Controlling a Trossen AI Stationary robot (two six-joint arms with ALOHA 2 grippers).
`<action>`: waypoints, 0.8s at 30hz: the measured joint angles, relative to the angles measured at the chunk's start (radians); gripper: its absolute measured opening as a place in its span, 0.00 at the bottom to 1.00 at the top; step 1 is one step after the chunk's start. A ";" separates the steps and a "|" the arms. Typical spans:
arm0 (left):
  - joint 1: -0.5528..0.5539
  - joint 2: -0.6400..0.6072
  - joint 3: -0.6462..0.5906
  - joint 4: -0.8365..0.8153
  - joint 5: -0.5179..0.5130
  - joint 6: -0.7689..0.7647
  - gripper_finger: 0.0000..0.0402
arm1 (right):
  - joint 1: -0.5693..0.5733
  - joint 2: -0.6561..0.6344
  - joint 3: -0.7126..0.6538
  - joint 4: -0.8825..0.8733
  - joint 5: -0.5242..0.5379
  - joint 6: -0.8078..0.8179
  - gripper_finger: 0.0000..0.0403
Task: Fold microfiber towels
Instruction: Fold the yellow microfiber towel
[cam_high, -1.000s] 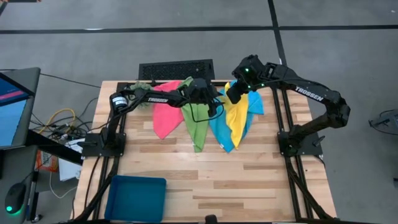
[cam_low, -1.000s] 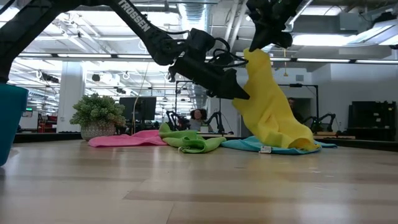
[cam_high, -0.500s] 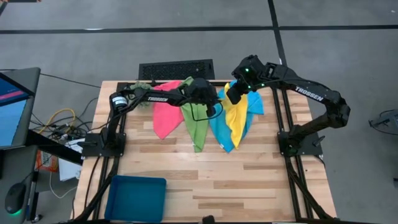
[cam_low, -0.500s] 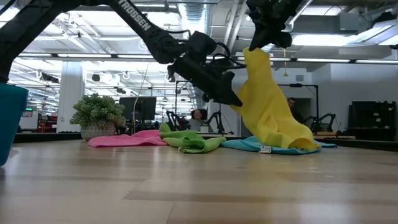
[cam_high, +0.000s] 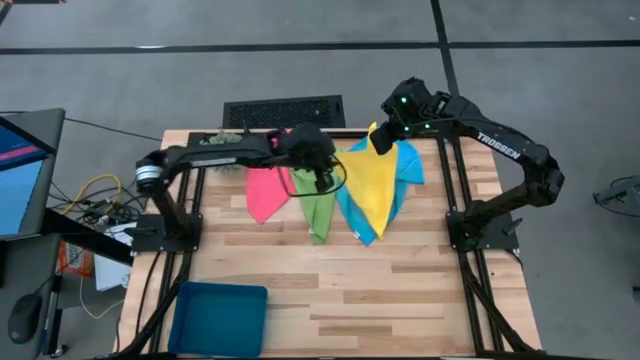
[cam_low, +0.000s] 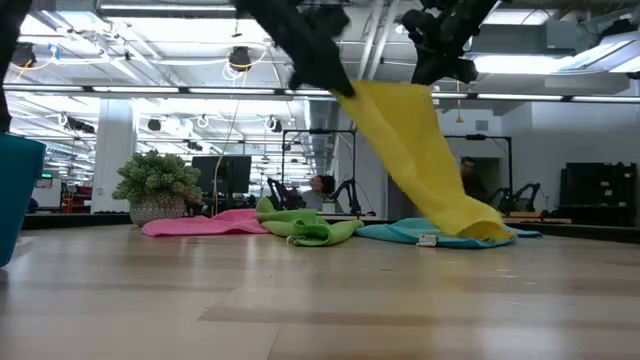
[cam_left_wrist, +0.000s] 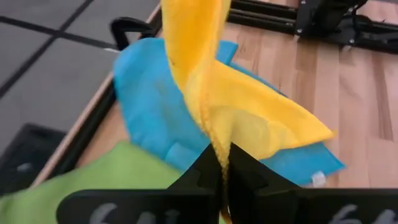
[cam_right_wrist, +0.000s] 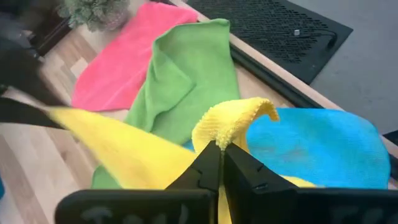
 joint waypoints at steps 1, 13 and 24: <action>-0.011 -0.030 0.000 -0.032 -0.025 -0.008 0.00 | 0.000 0.000 0.000 0.000 -0.014 0.000 0.09; -0.097 -0.280 0.000 -0.422 -0.087 -0.143 0.00 | 0.108 -0.010 0.000 -0.010 -0.136 0.026 0.13; -0.210 -0.261 -0.002 -0.519 0.034 -0.230 0.00 | 0.398 0.002 -0.001 -0.120 0.057 0.074 0.13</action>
